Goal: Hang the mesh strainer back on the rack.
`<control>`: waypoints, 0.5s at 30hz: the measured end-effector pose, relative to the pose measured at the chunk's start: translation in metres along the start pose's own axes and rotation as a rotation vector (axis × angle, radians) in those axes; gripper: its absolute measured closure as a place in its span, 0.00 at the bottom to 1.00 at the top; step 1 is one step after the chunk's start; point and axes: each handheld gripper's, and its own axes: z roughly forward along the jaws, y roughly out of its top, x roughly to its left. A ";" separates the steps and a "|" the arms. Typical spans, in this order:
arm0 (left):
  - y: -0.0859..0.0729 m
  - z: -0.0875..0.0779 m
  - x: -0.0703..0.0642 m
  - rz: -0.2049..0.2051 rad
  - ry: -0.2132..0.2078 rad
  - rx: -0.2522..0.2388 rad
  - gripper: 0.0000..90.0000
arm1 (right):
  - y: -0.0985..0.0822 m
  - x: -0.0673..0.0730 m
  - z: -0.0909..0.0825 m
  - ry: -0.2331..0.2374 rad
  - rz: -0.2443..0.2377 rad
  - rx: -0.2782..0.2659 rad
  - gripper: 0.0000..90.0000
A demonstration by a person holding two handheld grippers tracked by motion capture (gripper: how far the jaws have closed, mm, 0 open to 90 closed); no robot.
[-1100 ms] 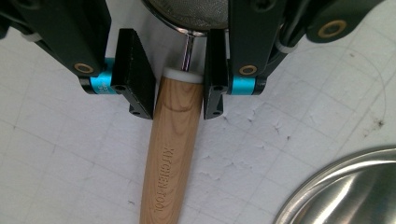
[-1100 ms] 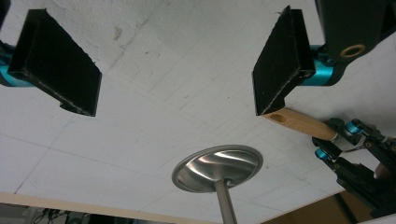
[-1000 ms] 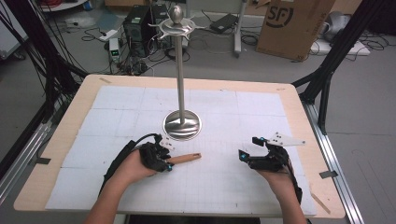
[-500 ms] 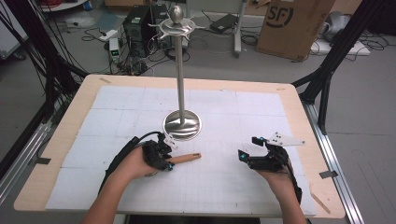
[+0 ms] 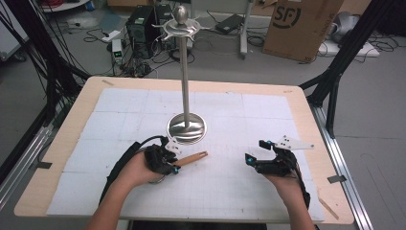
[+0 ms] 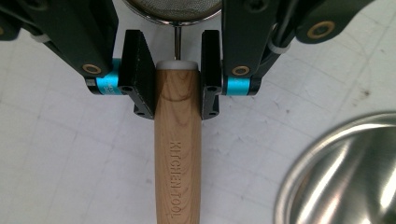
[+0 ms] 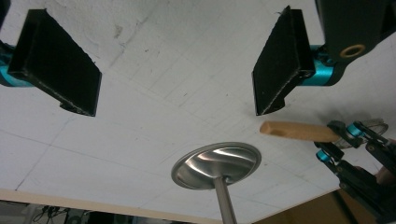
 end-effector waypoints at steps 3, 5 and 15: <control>0.000 -0.011 0.001 -0.009 0.007 -0.068 0.77 | 0.000 0.001 0.000 0.002 0.003 0.003 0.16; -0.001 -0.018 0.002 -0.017 0.016 -0.106 0.77 | 0.000 0.001 0.000 0.003 0.003 0.002 0.16; -0.004 -0.042 0.005 -0.049 -0.019 -0.277 0.77 | 0.000 0.001 0.001 0.000 -0.002 0.004 0.16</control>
